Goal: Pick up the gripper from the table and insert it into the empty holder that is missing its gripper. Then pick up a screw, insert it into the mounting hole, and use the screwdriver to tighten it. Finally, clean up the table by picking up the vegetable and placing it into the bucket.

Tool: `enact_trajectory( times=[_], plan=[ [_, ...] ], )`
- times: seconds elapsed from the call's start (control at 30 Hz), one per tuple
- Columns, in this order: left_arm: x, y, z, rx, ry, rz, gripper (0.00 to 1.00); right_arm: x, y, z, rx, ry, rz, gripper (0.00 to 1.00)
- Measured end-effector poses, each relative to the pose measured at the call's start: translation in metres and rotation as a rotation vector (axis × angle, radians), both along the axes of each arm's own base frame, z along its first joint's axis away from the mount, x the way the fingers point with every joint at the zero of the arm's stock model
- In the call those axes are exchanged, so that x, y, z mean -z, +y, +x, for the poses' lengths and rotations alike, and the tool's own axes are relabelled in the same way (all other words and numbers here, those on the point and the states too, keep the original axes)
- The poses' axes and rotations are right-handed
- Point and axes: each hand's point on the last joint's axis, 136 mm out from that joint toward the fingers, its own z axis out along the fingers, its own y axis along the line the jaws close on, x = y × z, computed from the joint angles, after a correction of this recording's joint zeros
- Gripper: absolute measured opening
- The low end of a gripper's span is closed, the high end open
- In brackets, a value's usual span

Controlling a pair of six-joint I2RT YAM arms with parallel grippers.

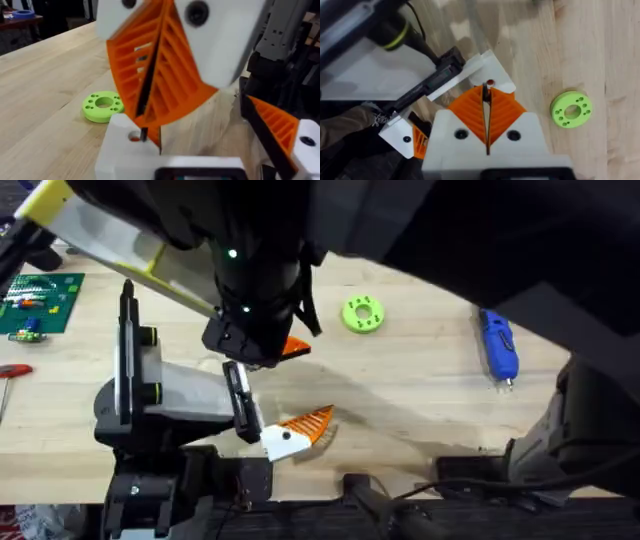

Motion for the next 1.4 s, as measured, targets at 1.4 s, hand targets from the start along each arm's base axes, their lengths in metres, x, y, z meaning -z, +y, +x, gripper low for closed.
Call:
enact_trajectory(
  times=[1.4],
  plan=[
    [0.000,0.000,0.000,0.000,0.000,0.000,0.986,0.010,0.000,0.006,-0.014,-0.019,-0.041,0.003]
  ],
)
